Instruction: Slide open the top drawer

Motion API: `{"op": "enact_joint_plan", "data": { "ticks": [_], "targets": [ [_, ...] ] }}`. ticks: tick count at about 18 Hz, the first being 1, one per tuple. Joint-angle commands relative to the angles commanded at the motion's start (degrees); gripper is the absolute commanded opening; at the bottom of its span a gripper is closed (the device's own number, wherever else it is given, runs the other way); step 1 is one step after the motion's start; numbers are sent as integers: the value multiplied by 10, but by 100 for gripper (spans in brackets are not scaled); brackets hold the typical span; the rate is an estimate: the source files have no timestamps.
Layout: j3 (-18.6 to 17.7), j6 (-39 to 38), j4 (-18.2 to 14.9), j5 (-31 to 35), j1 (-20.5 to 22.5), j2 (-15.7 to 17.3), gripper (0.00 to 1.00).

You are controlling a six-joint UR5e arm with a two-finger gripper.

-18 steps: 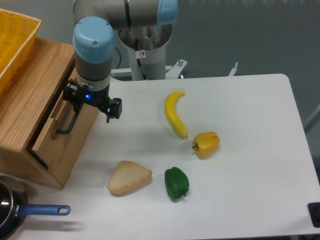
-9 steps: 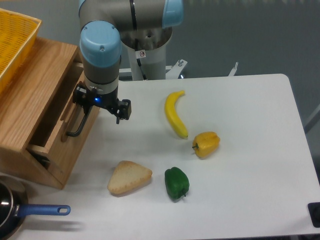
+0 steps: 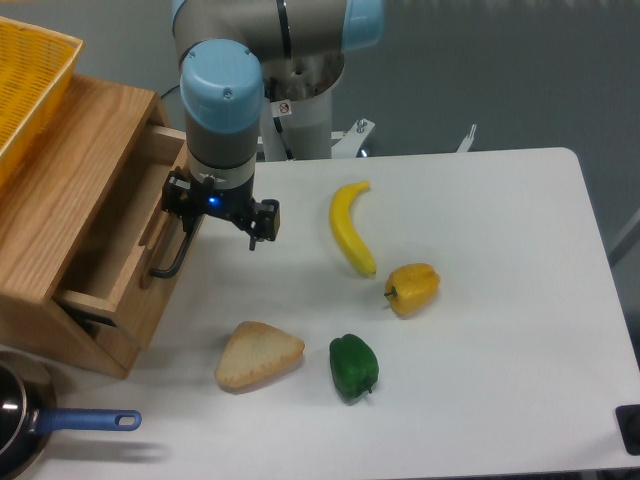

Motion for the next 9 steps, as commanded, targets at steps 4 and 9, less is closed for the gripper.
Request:
{"op": "enact_joint_plan", "data": {
  "ticks": [4,9],
  "targets": [
    [0,14,-1,4,8,-1,100],
    [0,35,-4,7,19,0,100]
  ]
}}
